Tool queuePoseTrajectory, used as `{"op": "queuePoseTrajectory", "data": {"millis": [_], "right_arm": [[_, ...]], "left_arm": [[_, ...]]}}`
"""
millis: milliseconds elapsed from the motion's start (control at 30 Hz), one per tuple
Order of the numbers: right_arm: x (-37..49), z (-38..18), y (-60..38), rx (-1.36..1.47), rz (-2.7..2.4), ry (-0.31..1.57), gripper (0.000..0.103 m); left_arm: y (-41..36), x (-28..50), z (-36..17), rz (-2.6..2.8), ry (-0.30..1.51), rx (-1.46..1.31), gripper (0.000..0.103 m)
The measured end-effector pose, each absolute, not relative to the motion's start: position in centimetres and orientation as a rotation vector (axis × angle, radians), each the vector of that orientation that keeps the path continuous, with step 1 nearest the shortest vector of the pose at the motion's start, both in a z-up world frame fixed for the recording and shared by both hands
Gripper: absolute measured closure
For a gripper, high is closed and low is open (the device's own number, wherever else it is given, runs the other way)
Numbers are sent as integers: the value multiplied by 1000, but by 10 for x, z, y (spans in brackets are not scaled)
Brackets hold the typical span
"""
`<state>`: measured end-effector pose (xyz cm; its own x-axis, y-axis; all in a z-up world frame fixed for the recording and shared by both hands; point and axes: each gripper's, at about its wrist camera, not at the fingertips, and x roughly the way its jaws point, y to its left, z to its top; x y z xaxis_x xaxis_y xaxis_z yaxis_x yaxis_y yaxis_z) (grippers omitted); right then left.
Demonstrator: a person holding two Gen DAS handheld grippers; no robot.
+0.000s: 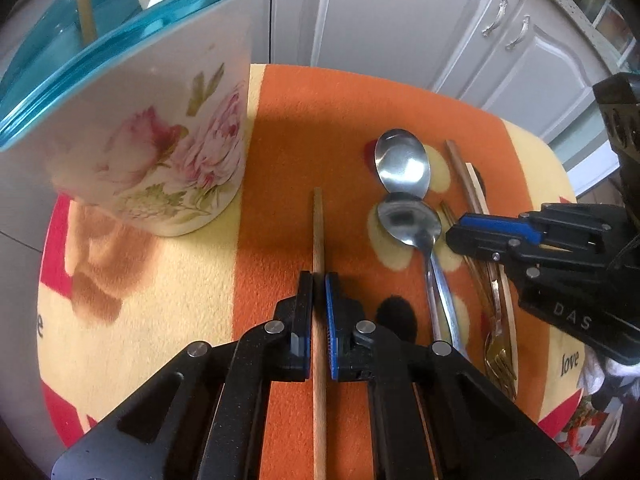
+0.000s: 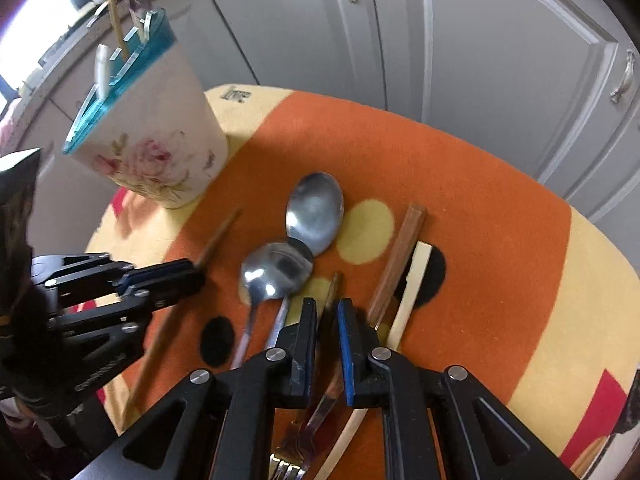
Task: Organize utensils
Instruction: 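Grasp a wooden chopstick with the left tool while the right tool grasps a metal fork, then lift the chopstick with the left tool to the cup while the right tool carries the fork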
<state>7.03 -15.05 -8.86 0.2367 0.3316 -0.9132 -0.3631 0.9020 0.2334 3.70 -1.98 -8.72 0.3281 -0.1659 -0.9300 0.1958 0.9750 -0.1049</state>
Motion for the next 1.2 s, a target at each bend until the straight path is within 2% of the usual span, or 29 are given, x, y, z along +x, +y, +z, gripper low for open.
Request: {"op": "queuePoseTrajectory", "data": {"millis": [33, 167, 233, 367, 767, 1200], "right_arm": [[70, -88, -149, -32, 480, 1247, 89], [71, -90, -145, -30, 482, 1237, 88], [67, -88, -148, -18, 473, 1226, 95], [53, -70, -155, 39, 507, 1175, 96], [-8, 0, -175, 86, 578, 1023, 97], [-36, 47, -175, 36, 589, 918, 97]], "left_arm": [[-21, 39, -87, -233, 1215, 27, 98], [-32, 47, -90, -235, 1198, 67, 97], [-28, 42, -90, -246, 1189, 67, 98], [-16, 37, -83, -310, 1208, -35, 99], [19, -6, -6, -403, 1048, -111, 99], [31, -34, 72, -456, 901, -141, 99]]}}
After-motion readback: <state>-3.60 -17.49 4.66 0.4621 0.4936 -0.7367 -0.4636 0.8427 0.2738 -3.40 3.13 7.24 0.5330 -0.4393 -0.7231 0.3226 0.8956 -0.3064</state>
